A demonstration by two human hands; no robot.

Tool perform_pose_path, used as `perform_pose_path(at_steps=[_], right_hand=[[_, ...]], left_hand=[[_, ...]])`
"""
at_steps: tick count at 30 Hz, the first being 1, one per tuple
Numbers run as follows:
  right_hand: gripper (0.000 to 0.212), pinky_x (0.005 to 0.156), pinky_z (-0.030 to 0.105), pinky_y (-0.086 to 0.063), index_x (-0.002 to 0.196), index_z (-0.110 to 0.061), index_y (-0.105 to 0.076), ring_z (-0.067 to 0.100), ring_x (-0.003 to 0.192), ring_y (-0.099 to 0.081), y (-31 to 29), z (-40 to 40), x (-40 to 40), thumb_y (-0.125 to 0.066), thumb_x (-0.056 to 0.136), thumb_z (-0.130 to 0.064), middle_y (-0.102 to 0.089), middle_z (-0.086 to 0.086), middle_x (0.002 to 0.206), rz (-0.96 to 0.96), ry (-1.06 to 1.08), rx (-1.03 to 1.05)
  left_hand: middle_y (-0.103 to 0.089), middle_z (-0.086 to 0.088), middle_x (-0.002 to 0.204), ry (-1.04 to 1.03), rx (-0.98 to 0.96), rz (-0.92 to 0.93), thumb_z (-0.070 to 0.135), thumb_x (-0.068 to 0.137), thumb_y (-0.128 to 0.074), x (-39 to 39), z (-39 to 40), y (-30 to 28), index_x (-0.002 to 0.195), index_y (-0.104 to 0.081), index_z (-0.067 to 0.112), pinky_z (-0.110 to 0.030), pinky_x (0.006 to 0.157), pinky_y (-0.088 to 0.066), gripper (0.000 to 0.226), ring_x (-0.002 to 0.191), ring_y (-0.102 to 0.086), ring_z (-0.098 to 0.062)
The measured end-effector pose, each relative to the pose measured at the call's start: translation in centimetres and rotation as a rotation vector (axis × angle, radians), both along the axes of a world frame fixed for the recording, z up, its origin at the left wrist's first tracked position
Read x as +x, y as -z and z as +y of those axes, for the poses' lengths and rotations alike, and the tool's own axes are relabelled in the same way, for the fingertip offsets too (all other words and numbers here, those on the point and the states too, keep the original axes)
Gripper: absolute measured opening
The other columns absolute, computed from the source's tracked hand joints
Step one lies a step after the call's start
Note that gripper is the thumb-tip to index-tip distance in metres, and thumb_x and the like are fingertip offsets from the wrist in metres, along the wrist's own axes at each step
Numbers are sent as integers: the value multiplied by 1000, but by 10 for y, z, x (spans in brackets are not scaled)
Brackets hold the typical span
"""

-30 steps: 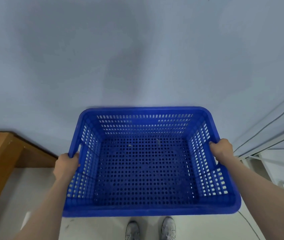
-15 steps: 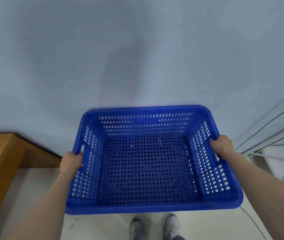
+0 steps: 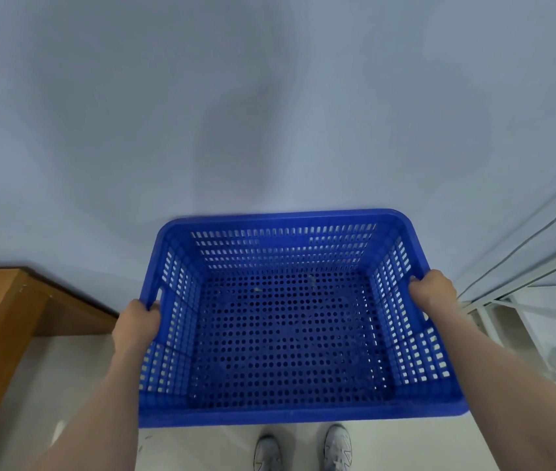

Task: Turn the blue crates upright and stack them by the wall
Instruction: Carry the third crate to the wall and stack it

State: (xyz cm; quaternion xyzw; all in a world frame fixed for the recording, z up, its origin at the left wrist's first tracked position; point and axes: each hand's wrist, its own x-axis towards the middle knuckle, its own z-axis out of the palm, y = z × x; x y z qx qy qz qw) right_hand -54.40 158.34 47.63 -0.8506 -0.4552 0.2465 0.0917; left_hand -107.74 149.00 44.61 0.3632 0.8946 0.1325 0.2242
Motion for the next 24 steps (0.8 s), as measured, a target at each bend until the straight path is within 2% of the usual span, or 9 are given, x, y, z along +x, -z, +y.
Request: perform_pose_path(at_steps=[4,8,10,11,13,17,20,22,24], right_hand=[[24,64,36,-50,94,-2,-52,37,77,-64,-1,3,5,-52,94,-25,-64,19,87,50,4,-22],[24,51,32,-51,97,1,-49,33,61,-67,-8,12,7,-50,98,-23,-67,25,82,112,-10,-117],[30,67,37,-56,100,5,-54,36,74,-70,-11,20,12,-50,98,-25,-71,25,85,141,-22,-218],[30,78,41,-57,98,5,-55,38,81,-71,-11,22,16,-51,98,-25,-72,25,88,173,-39,-259],[27,82,41,-55,88,2,-57,37,83,-70,-13,18,24,-54,96,-23,-74,24,89,189,-51,-282],[34,64,34,-51,92,9,-65,32,63,-64,4,-5,27,-57,91,-24,-67,20,65,148,24,-52],[41,64,35,-48,89,6,-64,33,63,-64,12,-11,19,-54,91,-35,-66,20,66,99,16,18],[45,60,33,-45,83,8,-64,31,58,-63,14,-9,18,-53,91,-35,-65,21,61,109,16,14],[48,62,34,-46,87,9,-64,35,66,-63,18,-3,20,-55,92,-37,-66,24,71,78,18,41]], left_hand=[[-63,-12,79,-7,-20,-4,39,94,-49,-1,3,3,95,-50,9,-38,61,-48,30,69,-62,-32],[-69,-20,80,-72,-70,-230,25,91,-57,-20,23,14,97,-56,0,-51,72,-60,26,69,-70,-36],[-71,-26,79,-61,-107,-262,22,79,-58,-42,34,36,92,-61,-4,-56,74,-60,28,73,-70,-42],[-72,-27,79,-63,-109,-255,23,74,-57,-51,38,48,90,-62,-3,-57,73,-59,31,75,-71,-43],[-71,-23,80,-73,-58,-235,30,77,-56,-48,39,51,93,-60,1,-56,73,-59,34,72,-71,-39],[-67,-17,84,-43,31,-167,49,94,-41,-10,24,13,97,-47,12,-48,77,-59,38,71,-70,-34],[-67,-21,99,-32,10,-78,50,96,-35,-1,18,1,99,-45,12,-43,80,-53,40,86,-67,-40],[-65,-25,109,9,-5,-3,43,100,-35,5,16,-5,107,-47,7,-42,77,-43,38,98,-63,-44],[-64,-26,110,23,2,52,41,101,-35,9,16,-6,111,-47,5,-44,77,-41,39,100,-61,-45]])
